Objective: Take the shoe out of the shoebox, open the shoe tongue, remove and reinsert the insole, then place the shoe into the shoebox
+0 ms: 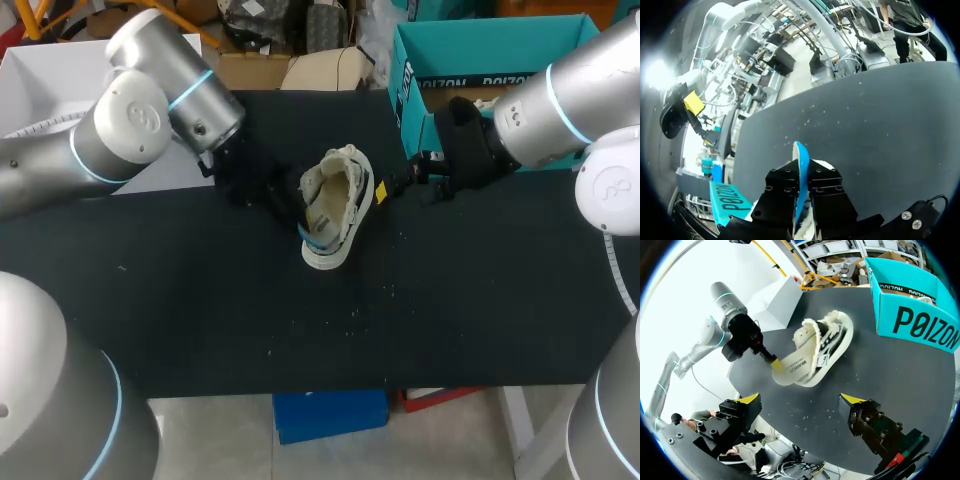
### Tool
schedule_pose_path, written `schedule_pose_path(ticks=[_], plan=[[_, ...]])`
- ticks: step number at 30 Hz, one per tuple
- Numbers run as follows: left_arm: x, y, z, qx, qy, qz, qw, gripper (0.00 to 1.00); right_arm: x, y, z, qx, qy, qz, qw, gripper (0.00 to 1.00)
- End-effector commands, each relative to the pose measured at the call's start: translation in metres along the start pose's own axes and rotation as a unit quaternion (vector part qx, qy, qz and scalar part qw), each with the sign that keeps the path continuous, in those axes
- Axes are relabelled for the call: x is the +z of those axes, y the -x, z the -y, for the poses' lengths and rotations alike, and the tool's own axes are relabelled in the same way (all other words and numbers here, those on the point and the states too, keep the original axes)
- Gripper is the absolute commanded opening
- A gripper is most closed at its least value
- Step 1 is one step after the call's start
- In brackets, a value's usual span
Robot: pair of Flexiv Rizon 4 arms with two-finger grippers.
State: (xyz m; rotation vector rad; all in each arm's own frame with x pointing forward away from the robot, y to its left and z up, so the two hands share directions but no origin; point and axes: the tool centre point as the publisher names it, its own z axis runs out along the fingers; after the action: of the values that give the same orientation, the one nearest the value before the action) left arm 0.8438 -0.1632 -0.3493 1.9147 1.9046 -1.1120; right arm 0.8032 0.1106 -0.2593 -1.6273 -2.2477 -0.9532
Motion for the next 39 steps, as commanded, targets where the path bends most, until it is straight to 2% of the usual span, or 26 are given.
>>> schedule_pose_path(ticks=[1,11,20,26,32,39], plan=[[0.002,0.003,-0.008,0.001,0.0,0.003,1.0,0.0,0.001,-0.001,-0.001,0.0,-0.001,0.002,1.0,1.0],[0.008,0.014,-0.033,0.003,0.012,0.009,1.0,0.0,0.001,-0.001,-0.001,0.0,-0.001,0.002,1.0,1.0],[0.012,0.015,-0.052,-0.018,0.021,0.013,1.0,0.0,0.001,-0.001,-0.001,0.0,-0.001,0.002,1.0,1.0],[0.013,0.022,-0.056,-0.024,0.028,0.014,0.999,0.0,0.001,-0.001,-0.001,0.0,-0.001,0.002,1.0,1.0],[0.022,0.028,-0.055,-0.019,0.023,-0.019,0.999,0.0,0.001,-0.001,-0.001,0.0,-0.001,0.002,1.0,1.0],[0.033,0.02,-0.054,-0.028,0.028,-0.074,0.996,0.0,0.001,-0.001,-0.001,0.0,-0.001,0.002,1.0,1.0]])
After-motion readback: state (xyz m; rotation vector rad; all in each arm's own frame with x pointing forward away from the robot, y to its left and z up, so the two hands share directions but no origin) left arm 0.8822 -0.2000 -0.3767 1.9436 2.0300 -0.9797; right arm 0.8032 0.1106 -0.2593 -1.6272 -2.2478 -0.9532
